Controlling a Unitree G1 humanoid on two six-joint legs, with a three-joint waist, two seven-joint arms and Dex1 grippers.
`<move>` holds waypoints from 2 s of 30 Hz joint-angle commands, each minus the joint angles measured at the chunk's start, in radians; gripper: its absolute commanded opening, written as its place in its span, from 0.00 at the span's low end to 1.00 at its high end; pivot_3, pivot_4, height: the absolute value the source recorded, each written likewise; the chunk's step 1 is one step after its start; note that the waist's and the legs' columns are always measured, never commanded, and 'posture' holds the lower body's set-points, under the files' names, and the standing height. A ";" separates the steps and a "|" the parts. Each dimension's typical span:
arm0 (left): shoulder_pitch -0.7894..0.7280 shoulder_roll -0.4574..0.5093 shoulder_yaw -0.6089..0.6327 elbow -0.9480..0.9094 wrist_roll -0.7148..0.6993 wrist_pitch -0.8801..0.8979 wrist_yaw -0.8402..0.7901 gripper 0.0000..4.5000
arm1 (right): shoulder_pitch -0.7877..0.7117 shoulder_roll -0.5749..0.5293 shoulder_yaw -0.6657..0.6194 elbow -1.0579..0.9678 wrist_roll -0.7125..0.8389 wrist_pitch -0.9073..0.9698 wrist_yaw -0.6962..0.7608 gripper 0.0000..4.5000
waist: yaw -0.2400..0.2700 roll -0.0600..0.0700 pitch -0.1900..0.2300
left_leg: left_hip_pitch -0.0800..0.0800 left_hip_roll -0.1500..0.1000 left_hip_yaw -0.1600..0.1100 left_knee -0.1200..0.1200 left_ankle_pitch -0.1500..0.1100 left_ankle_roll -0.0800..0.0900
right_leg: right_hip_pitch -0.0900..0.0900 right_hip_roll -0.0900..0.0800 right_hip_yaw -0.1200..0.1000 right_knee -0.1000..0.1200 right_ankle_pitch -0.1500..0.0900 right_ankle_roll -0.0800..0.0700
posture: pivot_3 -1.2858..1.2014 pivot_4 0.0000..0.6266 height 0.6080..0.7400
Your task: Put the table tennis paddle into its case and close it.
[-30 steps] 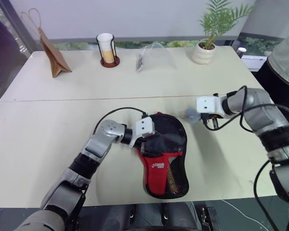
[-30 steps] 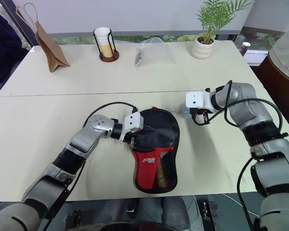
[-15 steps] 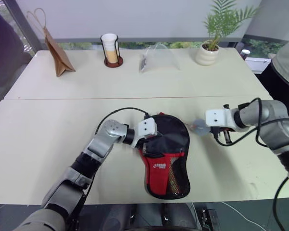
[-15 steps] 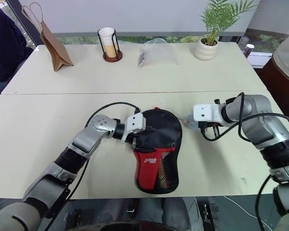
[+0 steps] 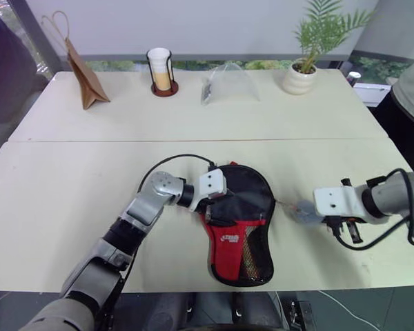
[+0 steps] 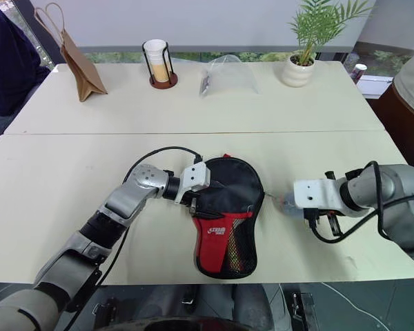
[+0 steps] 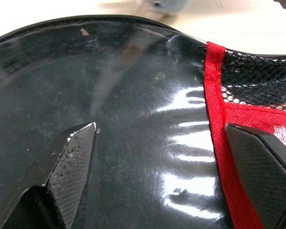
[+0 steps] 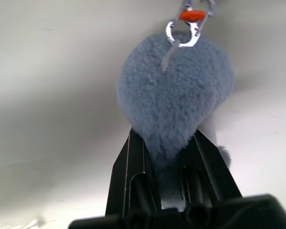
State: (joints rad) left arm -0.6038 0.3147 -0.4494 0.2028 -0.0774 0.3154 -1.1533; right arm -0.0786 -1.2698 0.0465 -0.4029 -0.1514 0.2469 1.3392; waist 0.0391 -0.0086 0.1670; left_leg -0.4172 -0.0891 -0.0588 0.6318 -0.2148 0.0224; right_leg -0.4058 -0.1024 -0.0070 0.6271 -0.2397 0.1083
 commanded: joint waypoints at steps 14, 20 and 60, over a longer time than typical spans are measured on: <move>0.021 0.013 -0.038 0.109 0.050 0.020 0.013 1.00 | 0.234 -0.063 0.001 -0.249 -0.025 -0.113 0.011 0.09 | 0.002 0.000 -0.007 | 0.002 0.001 -0.001 0.000 -0.004 0.001 | 0.009 0.000 -0.002 -0.013 -0.001 0.000 | 0.52 0.24 0.95; 0.025 0.015 -0.037 0.103 0.050 0.025 0.016 1.00 | 0.238 -0.074 0.040 -0.243 -0.083 -0.264 0.005 0.09 | 0.002 -0.001 -0.008 | 0.004 0.001 -0.001 0.000 -0.004 0.001 | 0.010 0.000 -0.002 -0.013 -0.001 0.000 | 0.52 0.24 0.95; 0.031 -0.033 -0.076 0.141 0.083 0.015 0.026 1.00 | 0.086 0.087 0.116 -0.382 -0.170 -0.288 0.053 0.09 | 0.003 -0.010 -0.030 | 0.009 0.003 -0.001 0.000 -0.013 0.004 | 0.015 -0.001 -0.004 -0.015 -0.009 0.001 | 0.52 0.24 0.95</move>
State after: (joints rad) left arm -0.6059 0.2676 -0.4620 0.2714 -0.0498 0.2943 -1.1264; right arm -0.0154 -1.1654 0.1708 -0.7250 -0.3765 -0.0280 1.3649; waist 0.0418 -0.0187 0.1373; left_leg -0.4083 -0.0868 -0.0599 0.6314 -0.2281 0.0261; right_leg -0.3906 -0.1038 -0.0112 0.6121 -0.2492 0.1093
